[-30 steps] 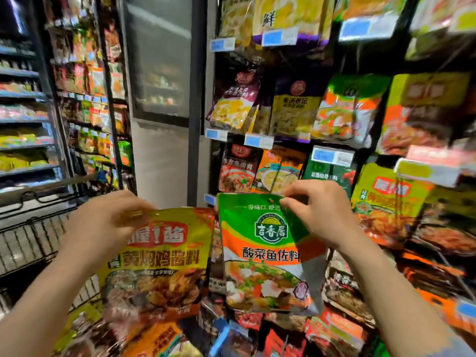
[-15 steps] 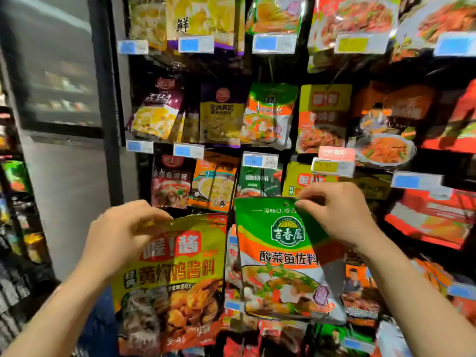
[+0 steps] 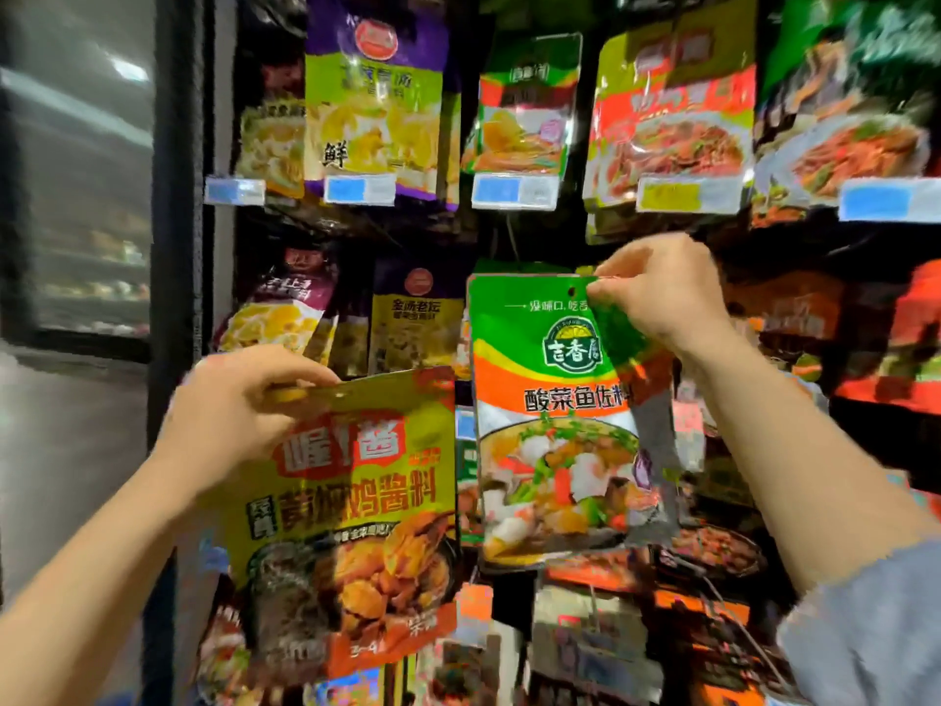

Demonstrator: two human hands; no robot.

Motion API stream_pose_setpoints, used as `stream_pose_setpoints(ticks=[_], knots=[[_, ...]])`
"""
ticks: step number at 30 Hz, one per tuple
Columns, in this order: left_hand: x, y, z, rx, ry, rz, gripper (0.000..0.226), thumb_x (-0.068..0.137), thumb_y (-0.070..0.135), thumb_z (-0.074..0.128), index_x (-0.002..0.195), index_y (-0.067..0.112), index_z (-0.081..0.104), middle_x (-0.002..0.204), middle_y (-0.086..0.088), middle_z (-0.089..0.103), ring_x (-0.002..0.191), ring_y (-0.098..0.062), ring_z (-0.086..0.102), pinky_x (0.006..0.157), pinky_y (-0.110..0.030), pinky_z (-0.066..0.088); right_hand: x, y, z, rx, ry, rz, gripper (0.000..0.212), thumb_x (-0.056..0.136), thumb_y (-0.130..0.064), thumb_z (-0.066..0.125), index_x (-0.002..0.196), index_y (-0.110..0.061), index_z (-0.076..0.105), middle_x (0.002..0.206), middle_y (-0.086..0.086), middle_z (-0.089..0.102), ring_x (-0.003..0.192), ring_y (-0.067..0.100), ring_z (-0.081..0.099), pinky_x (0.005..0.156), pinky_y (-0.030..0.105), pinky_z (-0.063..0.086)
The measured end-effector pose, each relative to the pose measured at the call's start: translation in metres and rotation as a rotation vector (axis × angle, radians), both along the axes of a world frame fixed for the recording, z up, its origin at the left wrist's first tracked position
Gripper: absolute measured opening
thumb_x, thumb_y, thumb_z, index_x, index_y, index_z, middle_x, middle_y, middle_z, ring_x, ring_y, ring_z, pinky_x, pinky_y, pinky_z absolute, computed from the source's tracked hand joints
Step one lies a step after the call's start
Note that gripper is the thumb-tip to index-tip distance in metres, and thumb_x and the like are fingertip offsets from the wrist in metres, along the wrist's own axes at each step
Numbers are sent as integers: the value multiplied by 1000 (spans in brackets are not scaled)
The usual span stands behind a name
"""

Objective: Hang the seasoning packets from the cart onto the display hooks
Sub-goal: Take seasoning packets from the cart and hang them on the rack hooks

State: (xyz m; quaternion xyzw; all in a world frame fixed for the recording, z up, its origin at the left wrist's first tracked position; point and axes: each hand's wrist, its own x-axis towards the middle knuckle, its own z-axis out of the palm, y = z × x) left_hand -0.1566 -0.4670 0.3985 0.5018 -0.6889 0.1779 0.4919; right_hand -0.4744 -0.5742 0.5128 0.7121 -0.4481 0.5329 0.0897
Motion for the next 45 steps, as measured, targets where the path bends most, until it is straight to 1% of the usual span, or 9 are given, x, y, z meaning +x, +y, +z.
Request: stream_pose_setpoints(ticks=[3, 9, 18, 23, 27, 32, 40, 43, 45], knots=[[14, -19, 23, -56, -100, 37, 57, 64, -10, 81, 84, 42, 70, 97, 24, 63, 83, 4, 62, 73, -12, 48, 15, -45, 25, -7, -63, 32, 17, 71, -27, 81, 86, -20, 75, 90, 4, 72, 92, 18, 64, 84, 29, 47], [35, -47, 48, -162, -48, 2, 23, 75, 40, 76, 93, 50, 67, 89, 13, 68, 79, -12, 68, 67, -37, 57, 46, -118, 61, -56, -149, 241, 48, 64, -23, 87, 98, -20, 54, 80, 3, 66, 81, 22, 64, 76, 34, 50], [39, -79, 70, -153, -179, 244, 25, 68, 29, 69, 87, 45, 63, 98, 24, 61, 80, 7, 59, 65, -4, 42, 67, -150, 62, -105, -265, 400, 83, 64, -12, 85, 130, -25, 37, 71, -1, 63, 76, 18, 65, 82, 41, 52], [24, -100, 78, -182, -247, 190, 30, 71, 32, 68, 90, 52, 58, 83, 19, 64, 81, 3, 60, 61, -20, 49, 79, -150, 51, -230, -278, 256, 107, 68, -11, 82, 150, -28, 13, 76, -4, 64, 78, 21, 66, 82, 38, 51], [7, -116, 84, -203, -288, 184, 63, 68, 8, 81, 114, 44, 58, 79, 24, 57, 71, 2, 58, 61, -19, 46, 78, -165, 43, -207, -366, 224, 109, 71, -8, 76, 152, -23, 4, 73, 8, 67, 71, 26, 64, 74, 38, 50], [-23, -147, 105, -187, -526, 239, 97, 72, 6, 79, 142, 52, 30, 74, 23, 46, 60, -4, 45, 53, -29, 40, 68, -176, 53, -174, -367, 275, 116, 68, -5, 78, 152, -24, 0, 74, 6, 67, 69, 22, 65, 74, 37, 53], [-36, -193, 143, -34, -409, 163, 78, 87, 21, 67, 135, 56, 17, 92, 13, 50, 85, -12, 51, 74, -34, 49, 66, -200, 73, -98, -393, 641, 122, 57, 5, 83, 149, -30, 12, 105, 1, 69, 83, 17, 71, 80, 49, 56], [-32, -207, 148, 15, -387, 195, 82, 86, 20, 69, 136, 55, 14, 88, 11, 53, 82, -12, 52, 70, -32, 48, 66, -197, 76, -127, -379, 689, 116, 62, 10, 80, 150, -24, 12, 97, -15, 65, 86, 13, 70, 80, 41, 57], [-32, -213, 149, 27, -366, 194, 85, 86, 17, 69, 133, 57, 11, 83, 12, 55, 79, -12, 52, 69, -35, 51, 68, -198, 77, -162, -372, 718, 112, 66, 12, 77, 150, -23, 12, 112, -4, 66, 84, 9, 70, 74, 31, 58]])
